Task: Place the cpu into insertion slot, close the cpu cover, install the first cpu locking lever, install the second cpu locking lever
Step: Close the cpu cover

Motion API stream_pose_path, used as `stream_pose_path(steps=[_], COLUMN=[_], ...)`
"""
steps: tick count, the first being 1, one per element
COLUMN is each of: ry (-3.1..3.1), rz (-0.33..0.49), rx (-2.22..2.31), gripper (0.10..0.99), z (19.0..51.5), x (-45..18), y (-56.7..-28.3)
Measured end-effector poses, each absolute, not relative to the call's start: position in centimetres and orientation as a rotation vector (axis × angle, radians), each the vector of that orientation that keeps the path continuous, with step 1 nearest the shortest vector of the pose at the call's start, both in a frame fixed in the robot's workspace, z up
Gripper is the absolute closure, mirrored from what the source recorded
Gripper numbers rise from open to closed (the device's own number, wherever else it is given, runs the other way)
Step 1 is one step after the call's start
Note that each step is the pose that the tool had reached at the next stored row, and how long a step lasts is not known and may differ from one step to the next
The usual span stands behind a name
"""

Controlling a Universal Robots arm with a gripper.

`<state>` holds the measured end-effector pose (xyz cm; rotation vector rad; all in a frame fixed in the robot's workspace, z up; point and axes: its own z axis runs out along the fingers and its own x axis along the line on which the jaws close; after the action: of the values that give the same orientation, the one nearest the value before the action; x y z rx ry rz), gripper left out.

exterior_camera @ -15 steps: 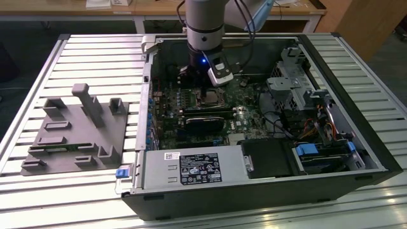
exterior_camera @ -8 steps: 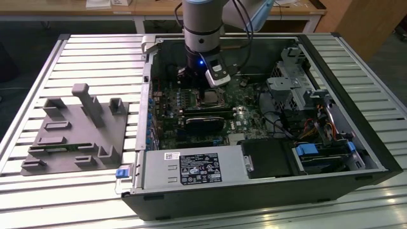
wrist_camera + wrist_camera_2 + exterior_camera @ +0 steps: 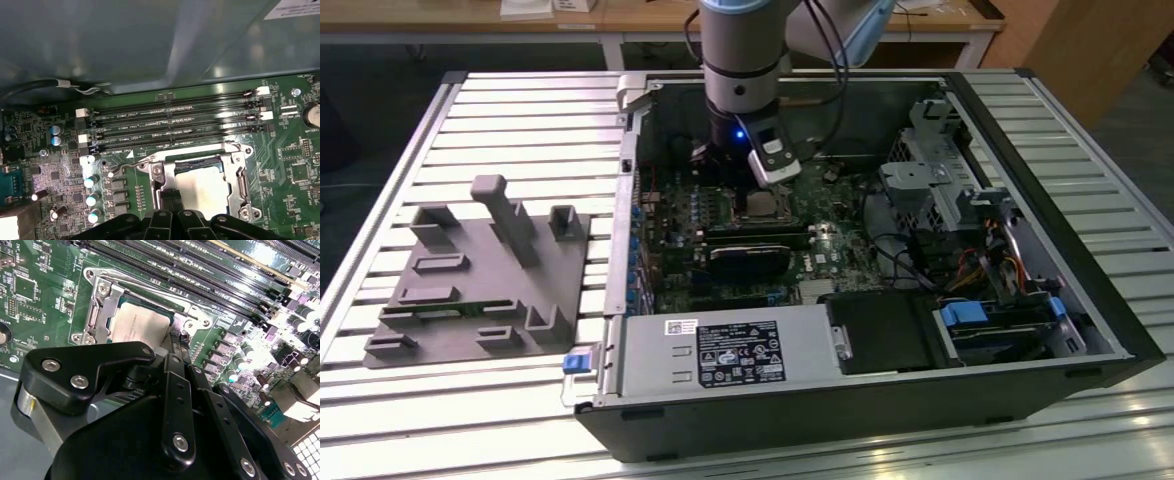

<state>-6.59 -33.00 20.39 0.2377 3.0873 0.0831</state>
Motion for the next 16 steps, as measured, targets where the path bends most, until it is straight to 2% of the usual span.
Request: stream_pose_path(steps=[16], ry=[3.088], rz=[0.084], rx=[0.234], gripper=[0.980], z=[19.92], x=[-6.64], y=[-33.00])
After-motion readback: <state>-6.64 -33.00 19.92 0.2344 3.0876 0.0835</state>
